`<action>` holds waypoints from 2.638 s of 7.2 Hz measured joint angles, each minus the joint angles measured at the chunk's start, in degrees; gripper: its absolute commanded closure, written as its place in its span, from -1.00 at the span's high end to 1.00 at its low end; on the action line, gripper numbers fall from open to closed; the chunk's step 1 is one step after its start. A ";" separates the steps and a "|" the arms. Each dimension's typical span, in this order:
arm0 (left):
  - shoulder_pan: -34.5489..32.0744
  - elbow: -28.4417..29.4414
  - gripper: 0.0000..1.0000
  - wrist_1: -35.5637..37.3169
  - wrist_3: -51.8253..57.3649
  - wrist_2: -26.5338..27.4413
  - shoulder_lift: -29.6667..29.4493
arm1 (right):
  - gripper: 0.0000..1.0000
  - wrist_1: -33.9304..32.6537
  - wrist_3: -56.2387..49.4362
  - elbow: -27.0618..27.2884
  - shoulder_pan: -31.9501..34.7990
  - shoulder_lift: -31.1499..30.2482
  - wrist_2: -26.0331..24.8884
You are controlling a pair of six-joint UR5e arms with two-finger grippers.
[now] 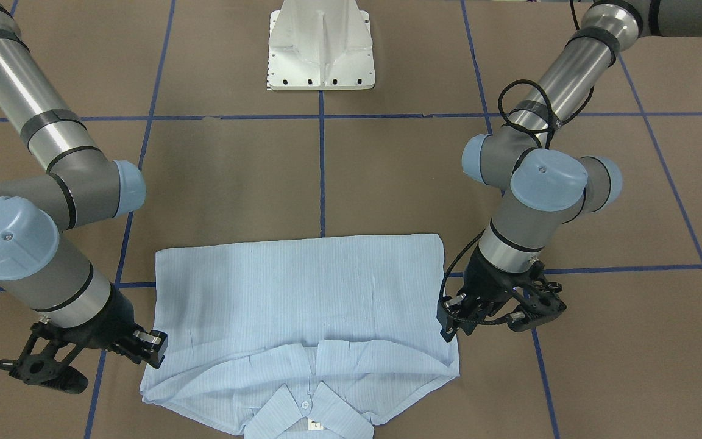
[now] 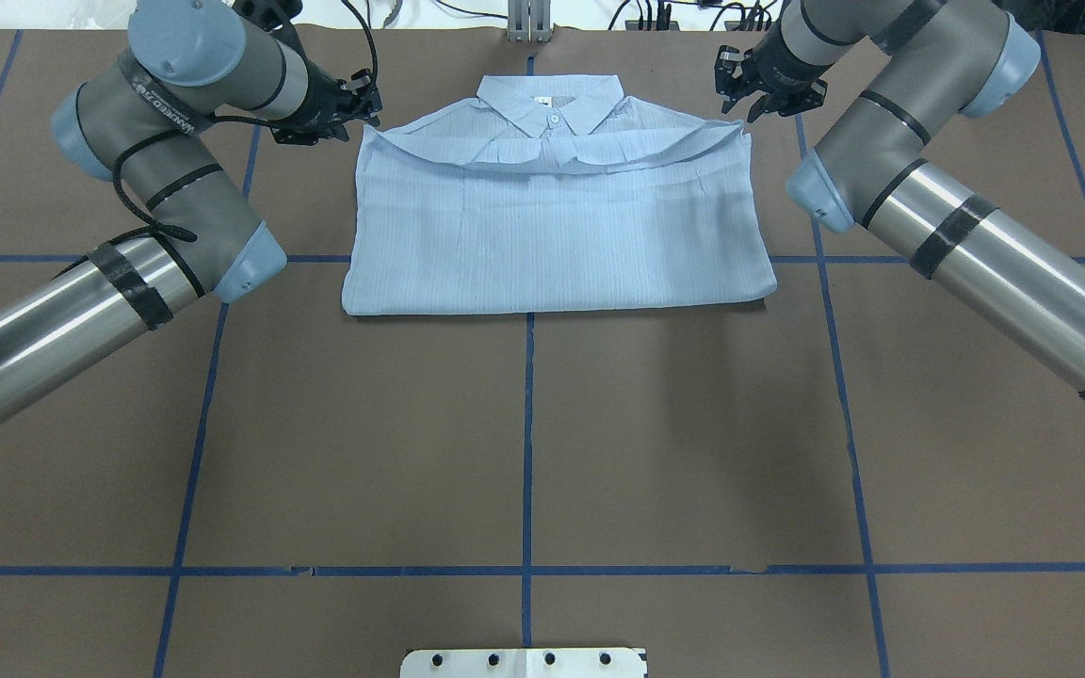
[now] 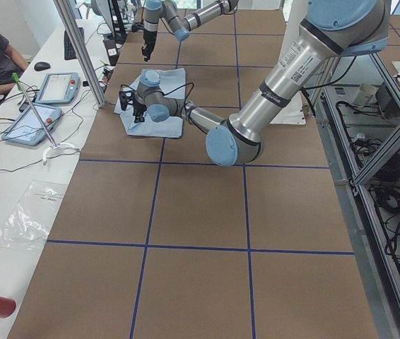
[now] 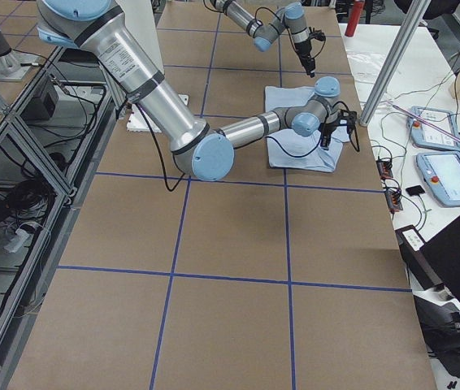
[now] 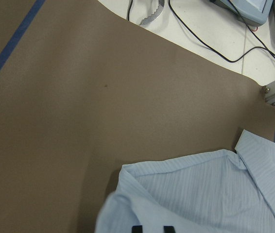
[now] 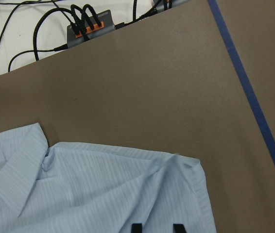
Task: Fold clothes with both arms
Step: 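Release the hem at the collar and raise both grippers off the shirt, then lower the right gripper to the folded shirt's side edge and grasp it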
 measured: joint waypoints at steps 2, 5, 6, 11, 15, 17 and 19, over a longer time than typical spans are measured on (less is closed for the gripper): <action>-0.21 -0.60 1.00 0.17 0.01 -0.01 0.25 | 1.00 0.30 -2.18 2.47 -0.29 -1.53 0.18; -0.26 -2.22 1.00 0.46 -0.59 -0.01 0.41 | 1.00 -0.03 -1.93 15.78 -3.29 -12.94 2.83; -0.25 -2.73 1.00 0.51 -1.25 -0.01 0.42 | 0.98 -0.05 -1.89 18.43 -4.58 -16.24 3.04; -0.26 -4.38 1.00 0.56 -2.48 -0.01 0.86 | -0.14 -0.16 -2.16 20.47 -11.95 -20.67 -0.34; -0.21 -4.51 1.00 0.53 -2.47 0.01 1.42 | -0.93 -0.21 -2.90 20.42 -10.03 -20.93 1.07; -0.18 -4.51 1.00 0.44 -2.32 0.07 1.95 | -1.00 -0.12 -2.90 20.43 -9.98 -21.10 1.03; -0.18 -4.62 1.00 0.43 -2.31 0.10 2.03 | -1.00 -0.08 -2.81 21.63 -9.89 -22.45 1.10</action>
